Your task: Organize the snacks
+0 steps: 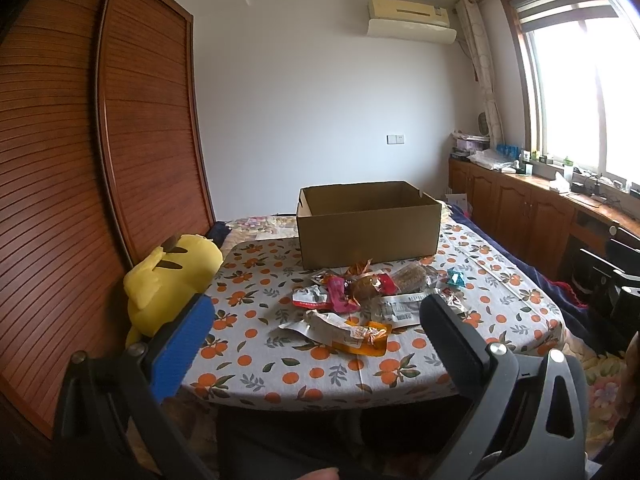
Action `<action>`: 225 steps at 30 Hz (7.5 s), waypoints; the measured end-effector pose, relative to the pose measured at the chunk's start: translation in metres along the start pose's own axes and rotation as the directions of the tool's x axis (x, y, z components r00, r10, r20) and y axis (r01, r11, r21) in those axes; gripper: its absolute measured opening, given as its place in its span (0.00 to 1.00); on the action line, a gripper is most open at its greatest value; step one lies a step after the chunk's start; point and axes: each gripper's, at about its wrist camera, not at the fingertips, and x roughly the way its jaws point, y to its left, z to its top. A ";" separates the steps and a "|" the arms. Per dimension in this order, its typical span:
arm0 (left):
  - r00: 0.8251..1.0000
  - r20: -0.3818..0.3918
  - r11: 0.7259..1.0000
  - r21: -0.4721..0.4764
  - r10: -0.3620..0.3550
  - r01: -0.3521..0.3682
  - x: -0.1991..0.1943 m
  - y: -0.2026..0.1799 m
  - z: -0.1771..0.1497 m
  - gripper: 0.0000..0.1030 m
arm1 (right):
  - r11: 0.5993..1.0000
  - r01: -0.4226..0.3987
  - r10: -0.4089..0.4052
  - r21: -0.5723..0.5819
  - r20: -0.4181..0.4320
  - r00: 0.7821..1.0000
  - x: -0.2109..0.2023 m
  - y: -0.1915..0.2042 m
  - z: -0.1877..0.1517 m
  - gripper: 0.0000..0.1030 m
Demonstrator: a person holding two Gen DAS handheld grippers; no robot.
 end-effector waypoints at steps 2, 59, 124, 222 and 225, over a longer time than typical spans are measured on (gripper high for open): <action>1.000 0.000 1.000 0.000 0.001 -0.001 0.000 0.000 0.000 1.00 | 1.000 0.000 0.000 0.000 0.001 1.000 0.000 0.000 0.000 1.00; 0.996 -0.089 1.000 0.013 0.015 -0.014 0.069 -0.002 -0.026 1.00 | 1.000 -0.006 0.005 -0.009 -0.054 0.999 0.032 0.000 -0.018 1.00; 0.833 -0.496 0.969 -0.091 -0.246 0.231 0.260 0.043 -0.060 0.61 | 0.794 -0.596 0.433 -0.121 -0.575 0.694 0.302 0.037 -0.033 0.99; 0.890 -0.420 0.972 -0.215 -0.179 0.093 0.209 0.067 -0.048 0.45 | 0.807 -0.565 0.425 -0.171 -0.495 0.757 0.265 0.038 -0.023 0.46; 0.881 -0.447 0.975 -0.212 -0.153 0.061 0.200 0.071 -0.057 0.46 | 0.804 -0.570 0.431 -0.168 -0.495 0.754 0.264 0.038 -0.025 0.46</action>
